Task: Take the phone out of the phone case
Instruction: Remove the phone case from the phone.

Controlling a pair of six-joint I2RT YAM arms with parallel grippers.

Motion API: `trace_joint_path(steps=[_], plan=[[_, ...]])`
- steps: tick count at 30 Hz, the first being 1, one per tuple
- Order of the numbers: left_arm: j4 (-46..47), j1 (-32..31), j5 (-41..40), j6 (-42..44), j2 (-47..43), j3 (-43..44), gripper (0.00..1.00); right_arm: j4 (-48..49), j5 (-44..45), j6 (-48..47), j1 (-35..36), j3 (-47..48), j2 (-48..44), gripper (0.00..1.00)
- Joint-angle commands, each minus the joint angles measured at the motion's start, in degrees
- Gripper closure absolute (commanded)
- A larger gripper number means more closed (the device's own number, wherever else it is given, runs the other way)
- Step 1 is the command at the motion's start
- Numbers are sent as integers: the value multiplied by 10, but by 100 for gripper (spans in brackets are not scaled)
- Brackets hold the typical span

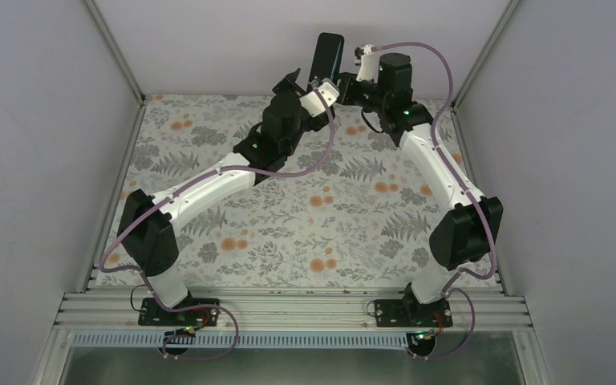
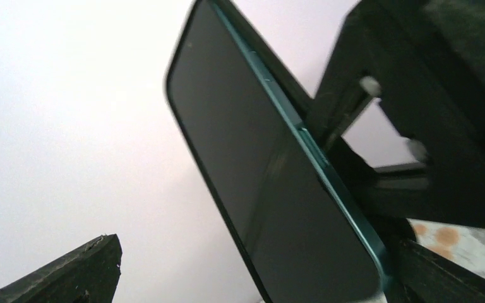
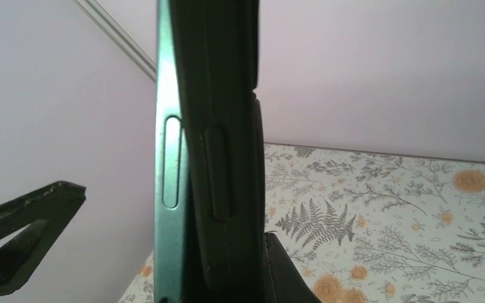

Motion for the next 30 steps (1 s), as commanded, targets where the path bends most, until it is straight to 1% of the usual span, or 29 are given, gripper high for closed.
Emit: trace_joint_path(steps=[1, 2, 4, 8, 11, 14, 17, 23, 27, 29, 30], plan=[[132, -5, -140, 88, 26, -12, 0, 54, -31, 27, 2, 0, -48, 97], [171, -5, -168, 113, 28, -19, 0, 54, -33, 29, 2, 0, -49, 97], [232, -5, -186, 151, 26, -39, 0, 60, -42, 34, 1, -4, -52, 97], [303, -6, -193, 202, 34, -53, 0, 86, -89, 60, 1, -15, -49, 97], [393, -8, -200, 266, 51, -63, 0, 110, -123, 84, 1, -28, -46, 97], [470, -9, -192, 310, 58, -79, 0, 122, -143, 96, 1, -40, -44, 97], [517, -7, -198, 348, 78, -70, 0, 128, -155, 104, 1, -45, -44, 97], [536, -2, -190, 347, 98, -80, 0, 154, -203, 126, 1, -51, -46, 97], [563, 0, -190, 363, 121, -74, 0, 177, -239, 139, 1, -61, -50, 97], [564, 0, -189, 366, 131, -63, 5, 179, -248, 140, 1, -64, -50, 97], [561, 0, -186, 368, 135, -58, 11, 180, -249, 141, 1, -67, -51, 97]])
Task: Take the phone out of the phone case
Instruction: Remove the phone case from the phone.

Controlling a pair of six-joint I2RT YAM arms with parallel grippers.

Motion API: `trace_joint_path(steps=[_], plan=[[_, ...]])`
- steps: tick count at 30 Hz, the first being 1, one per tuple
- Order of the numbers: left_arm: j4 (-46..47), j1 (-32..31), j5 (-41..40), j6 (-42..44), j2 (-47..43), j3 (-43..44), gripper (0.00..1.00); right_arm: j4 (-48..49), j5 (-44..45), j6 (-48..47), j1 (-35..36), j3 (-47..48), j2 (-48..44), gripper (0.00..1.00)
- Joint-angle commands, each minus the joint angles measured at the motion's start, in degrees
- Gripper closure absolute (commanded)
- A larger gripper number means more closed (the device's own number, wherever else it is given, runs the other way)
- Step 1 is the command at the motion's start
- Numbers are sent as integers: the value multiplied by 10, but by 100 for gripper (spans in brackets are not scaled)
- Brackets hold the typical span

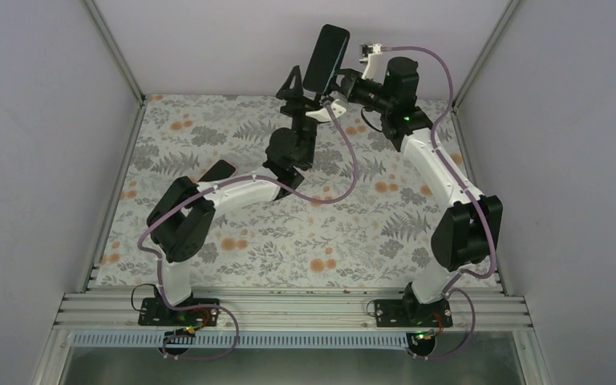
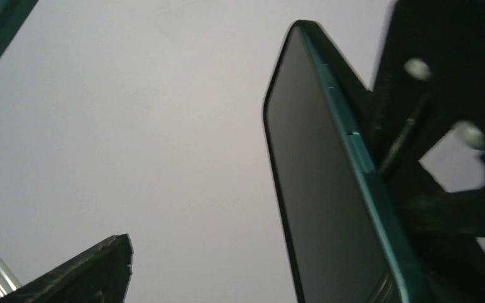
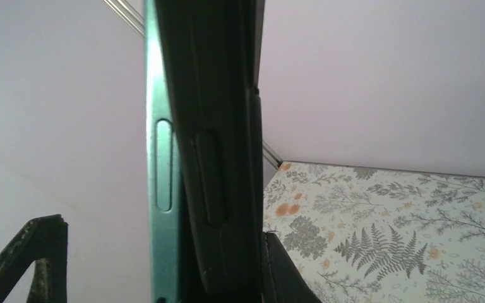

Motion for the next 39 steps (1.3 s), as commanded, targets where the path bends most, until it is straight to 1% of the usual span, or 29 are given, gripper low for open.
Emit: trace_joint_path(steps=[1, 2, 3, 4, 7, 9, 11, 14, 15, 17, 20, 22, 27, 33, 37, 39], plan=[[22, 30, -40, 25, 34, 27, 21, 23, -161, 31, 16, -14, -43, 97], [20, 30, -37, 26, 39, 32, 31, 28, -162, 34, 16, -19, -44, 97], [22, 29, -35, 29, 44, 37, 38, 32, -163, 37, 16, -24, -45, 97], [26, 29, -34, 34, 50, 43, 41, 35, -165, 40, 17, -25, -44, 97], [45, 29, -29, 54, 67, 54, 44, 39, -171, 43, 17, -25, -41, 97], [52, 28, -23, 62, 76, 58, 52, 43, -177, 47, 17, -26, -39, 97], [60, 29, -20, 70, 85, 63, 57, 52, -185, 54, 17, -29, -38, 97], [75, 28, -17, 80, 97, 65, 59, 55, -188, 58, 18, -29, -36, 97], [81, 28, -14, 82, 98, 62, 61, 56, -190, 59, 18, -29, -36, 97], [86, 26, -11, 84, 99, 60, 70, 56, -191, 59, 18, -30, -36, 97], [86, 24, -4, 85, 102, 61, 77, 61, -194, 65, 18, -30, -33, 97], [87, 24, 0, 90, 104, 60, 86, 63, -195, 68, 18, -29, -30, 97], [122, 20, 4, 119, 115, 59, 89, 65, -193, 73, 17, -29, -24, 97], [144, 18, 4, 134, 115, 51, 97, 68, -196, 79, 15, -27, -18, 97], [166, 14, 4, 154, 110, 37, 98, 63, -197, 74, 8, -26, -15, 97], [163, 11, 4, 153, 95, 26, 98, 26, -179, 42, 1, -13, -15, 97]])
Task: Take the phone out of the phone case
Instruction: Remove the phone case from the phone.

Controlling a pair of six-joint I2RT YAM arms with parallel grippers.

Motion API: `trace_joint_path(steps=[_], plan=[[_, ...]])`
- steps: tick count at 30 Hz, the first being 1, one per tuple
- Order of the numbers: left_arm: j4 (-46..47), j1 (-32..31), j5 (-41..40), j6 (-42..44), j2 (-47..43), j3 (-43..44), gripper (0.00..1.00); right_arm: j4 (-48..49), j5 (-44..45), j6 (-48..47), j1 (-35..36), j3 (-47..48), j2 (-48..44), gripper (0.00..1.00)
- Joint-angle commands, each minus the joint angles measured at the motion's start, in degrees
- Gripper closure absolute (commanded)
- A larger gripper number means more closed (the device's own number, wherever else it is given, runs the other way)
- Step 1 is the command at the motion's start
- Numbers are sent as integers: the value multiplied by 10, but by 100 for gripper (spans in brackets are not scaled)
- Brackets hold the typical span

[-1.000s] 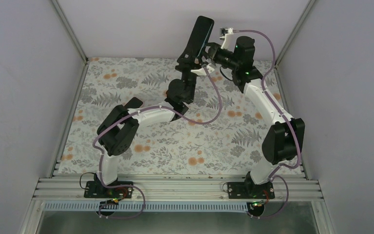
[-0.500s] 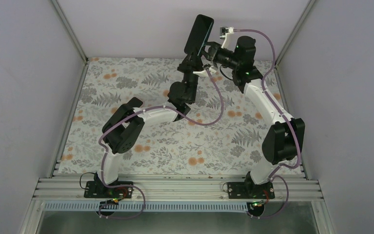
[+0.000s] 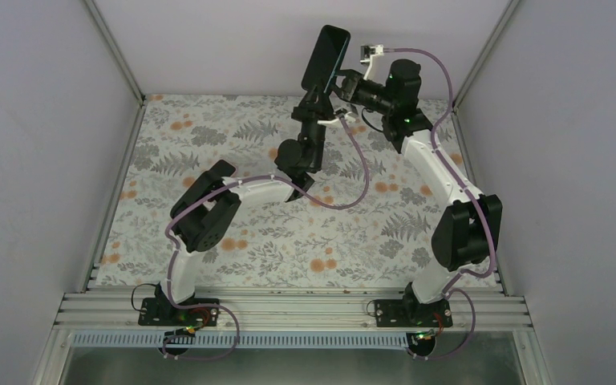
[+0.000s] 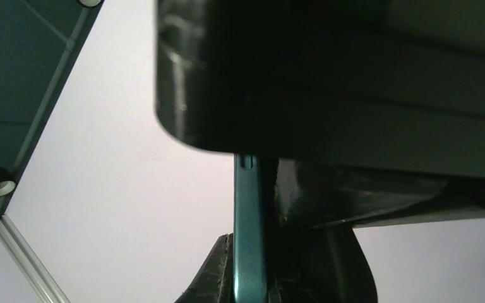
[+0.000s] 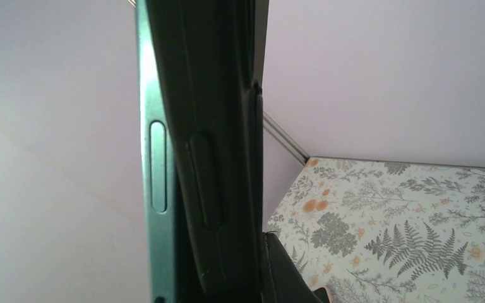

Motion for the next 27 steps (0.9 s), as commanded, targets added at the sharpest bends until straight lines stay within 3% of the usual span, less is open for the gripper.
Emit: trace_joint_path(steps=[1, 6, 12, 17, 27], plan=[[12, 16, -24, -2, -18, -21, 98, -65, -113, -41, 8, 24, 2, 97], [-87, 11, -24, -73, -94, -60, 98, -207, 14, -176, -8, 94, 33, 97], [-345, 9, 24, -208, -199, -65, 98, -298, 124, -260, -32, 151, 68, 97], [-375, 9, 18, -168, -235, -82, 98, -351, 139, -289, -47, 183, 97, 97], [-406, 28, -4, -104, -313, -199, 98, -447, 109, -358, -84, 200, 127, 97]])
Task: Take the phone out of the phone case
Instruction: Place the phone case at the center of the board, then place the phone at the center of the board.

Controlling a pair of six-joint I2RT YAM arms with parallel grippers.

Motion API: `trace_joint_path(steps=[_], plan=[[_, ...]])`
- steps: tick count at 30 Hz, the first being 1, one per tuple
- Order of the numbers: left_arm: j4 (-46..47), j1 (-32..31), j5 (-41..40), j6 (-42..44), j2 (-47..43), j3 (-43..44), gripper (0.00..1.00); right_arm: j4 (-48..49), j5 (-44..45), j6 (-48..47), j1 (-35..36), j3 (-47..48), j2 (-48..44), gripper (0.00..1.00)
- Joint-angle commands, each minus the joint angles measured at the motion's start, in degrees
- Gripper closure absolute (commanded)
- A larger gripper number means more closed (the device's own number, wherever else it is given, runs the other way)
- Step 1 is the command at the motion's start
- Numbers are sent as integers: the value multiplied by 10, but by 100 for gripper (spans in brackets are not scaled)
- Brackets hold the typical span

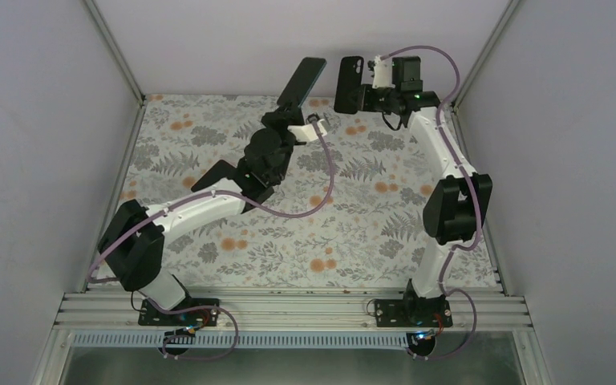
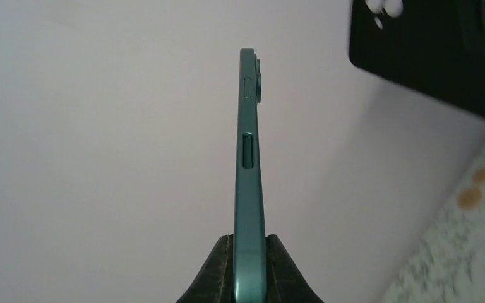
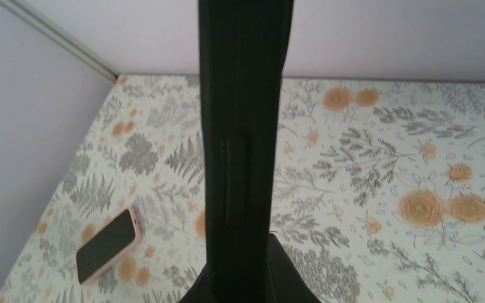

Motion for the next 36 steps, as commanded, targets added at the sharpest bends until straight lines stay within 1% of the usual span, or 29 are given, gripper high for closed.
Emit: trace_joint_path(steps=[1, 4, 7, 9, 10, 13, 18, 24, 30, 31, 36], plan=[[2, 22, -20, 49, -45, -58, 98, -73, -27, -75, -17, 32, 6, 97], [27, 42, -20, 82, -80, -125, 98, -161, -45, -146, -24, 52, 34, 97], [61, 56, -29, 113, -99, -189, 98, -227, -45, -214, -25, 39, 53, 97], [95, 60, -31, 133, -95, -229, 98, -248, -43, -239, -26, 5, 57, 97], [110, 61, -48, 138, -90, -246, 98, -251, -44, -249, -28, -13, 57, 97], [128, 66, -66, 128, -58, -275, 98, -242, -45, -267, -35, -70, 56, 97], [168, 71, -75, 110, 6, -296, 98, -238, -31, -284, -51, -126, 65, 97], [166, 69, -54, 81, 75, -305, 98, -257, -15, -284, -80, -134, 94, 97], [135, 60, -45, 68, 128, -304, 97, -269, 34, -304, -102, -120, 117, 96], [116, 58, -44, 58, 134, -299, 95, -269, 48, -309, -104, -120, 121, 96], [46, 44, -39, 31, 157, -283, 94, -282, 77, -338, -126, -112, 152, 96]])
